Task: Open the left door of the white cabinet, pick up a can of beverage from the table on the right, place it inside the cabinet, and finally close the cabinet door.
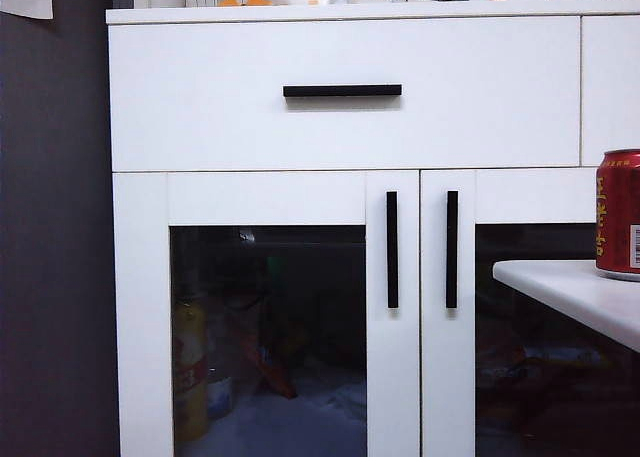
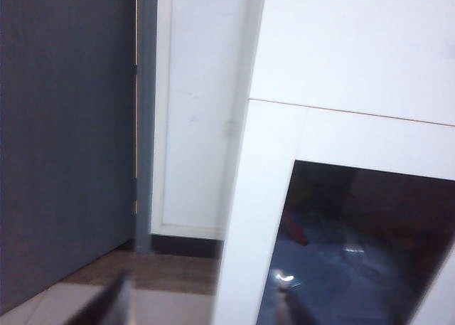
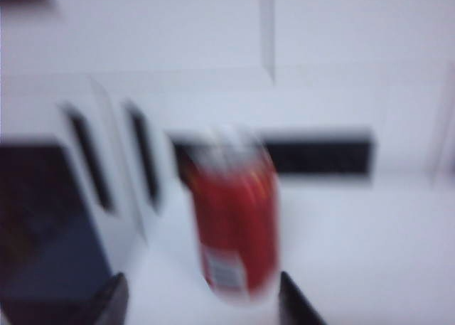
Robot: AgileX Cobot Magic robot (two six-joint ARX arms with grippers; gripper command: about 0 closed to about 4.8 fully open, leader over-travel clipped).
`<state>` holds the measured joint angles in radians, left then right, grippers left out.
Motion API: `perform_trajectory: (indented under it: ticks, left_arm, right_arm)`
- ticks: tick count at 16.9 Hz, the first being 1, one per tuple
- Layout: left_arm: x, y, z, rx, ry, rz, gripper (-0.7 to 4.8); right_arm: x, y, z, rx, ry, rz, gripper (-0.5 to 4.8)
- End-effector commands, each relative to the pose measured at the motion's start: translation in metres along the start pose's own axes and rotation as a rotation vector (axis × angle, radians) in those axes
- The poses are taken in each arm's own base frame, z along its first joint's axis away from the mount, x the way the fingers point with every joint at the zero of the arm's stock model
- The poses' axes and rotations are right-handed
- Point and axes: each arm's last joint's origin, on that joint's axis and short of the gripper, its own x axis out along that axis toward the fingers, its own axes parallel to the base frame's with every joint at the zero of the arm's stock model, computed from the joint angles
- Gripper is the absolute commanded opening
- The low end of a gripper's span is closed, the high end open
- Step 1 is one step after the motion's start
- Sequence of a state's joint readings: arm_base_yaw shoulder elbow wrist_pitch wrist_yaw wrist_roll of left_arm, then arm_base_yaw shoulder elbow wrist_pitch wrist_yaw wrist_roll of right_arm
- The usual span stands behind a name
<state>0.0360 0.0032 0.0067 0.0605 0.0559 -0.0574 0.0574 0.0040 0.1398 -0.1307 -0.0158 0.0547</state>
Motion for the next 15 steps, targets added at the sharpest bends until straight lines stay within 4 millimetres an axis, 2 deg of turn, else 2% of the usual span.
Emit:
perform_trajectory:
  ticks: [1, 2, 3, 6, 8, 12, 15]
  left_arm:
    - [-0.003, -0.004, 0.017, -0.001, -0.062, -0.088, 2.68]
    - [-0.004, -0.004, 0.024, -0.017, -0.079, -0.093, 4.79]
    - [-0.006, -0.005, 0.032, -0.071, -0.095, -0.096, 4.79]
    - [-0.014, -0.008, 0.057, -0.121, -0.107, -0.159, 4.79]
    - [-0.023, -0.012, 0.083, -0.107, -0.159, -0.229, 4.79]
    - [-0.029, -0.017, 0.118, -0.093, -0.199, -0.313, 4.79]
    - [-0.015, -0.018, 0.138, -0.112, -0.178, -0.350, 4.79]
  right_arm:
    - [-0.014, 0.002, 0.029, -0.049, -0.001, 0.014, 3.71]
    - [-0.018, 0.003, 0.039, -0.052, -0.029, 0.015, 4.28]
    - [-0.022, 0.004, 0.049, -0.043, -0.062, 0.017, 4.64]
    - [-0.034, 0.007, 0.077, -0.031, -0.138, 0.070, 4.72]
    - [-0.038, 0.011, 0.105, -0.037, -0.142, 0.157, 4.72]
    - [-0.021, 0.017, 0.147, -0.029, -0.109, 0.312, 4.72]
    - [-0.009, 0.021, 0.174, -0.016, -0.188, 0.408, 4.72]
